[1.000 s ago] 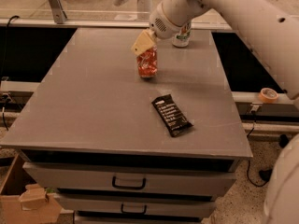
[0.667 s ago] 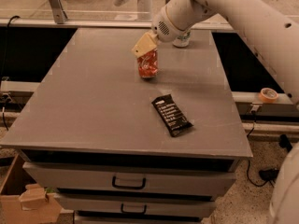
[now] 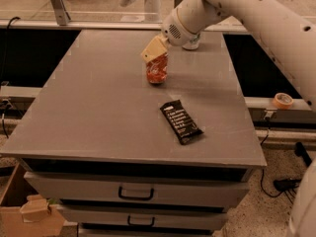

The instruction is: Place coke can upright

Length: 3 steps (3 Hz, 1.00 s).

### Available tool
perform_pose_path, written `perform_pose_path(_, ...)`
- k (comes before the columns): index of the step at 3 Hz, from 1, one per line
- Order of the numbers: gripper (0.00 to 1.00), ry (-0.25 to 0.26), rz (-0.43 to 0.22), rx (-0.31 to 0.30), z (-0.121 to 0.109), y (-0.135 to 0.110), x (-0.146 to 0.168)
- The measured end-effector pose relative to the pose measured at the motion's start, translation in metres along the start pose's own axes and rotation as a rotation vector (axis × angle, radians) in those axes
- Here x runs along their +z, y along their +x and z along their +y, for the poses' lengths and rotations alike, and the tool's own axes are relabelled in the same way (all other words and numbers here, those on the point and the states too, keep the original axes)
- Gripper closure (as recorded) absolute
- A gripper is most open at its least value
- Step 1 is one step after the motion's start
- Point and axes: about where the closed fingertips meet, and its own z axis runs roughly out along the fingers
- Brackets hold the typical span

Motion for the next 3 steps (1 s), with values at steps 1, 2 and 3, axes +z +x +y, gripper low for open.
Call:
perform_pose_path(1, 0.82, 0.014, -0.004, -0.037, 0.006, 0.003, -0.009)
perform_pose_path(2, 0.59, 0.016, -0.008, -0.055, 0.012, 0.009, -0.014)
perform_pose_path(3, 0.36, 0.012, -0.013, -0.061, 0.017, 0.013, -0.015)
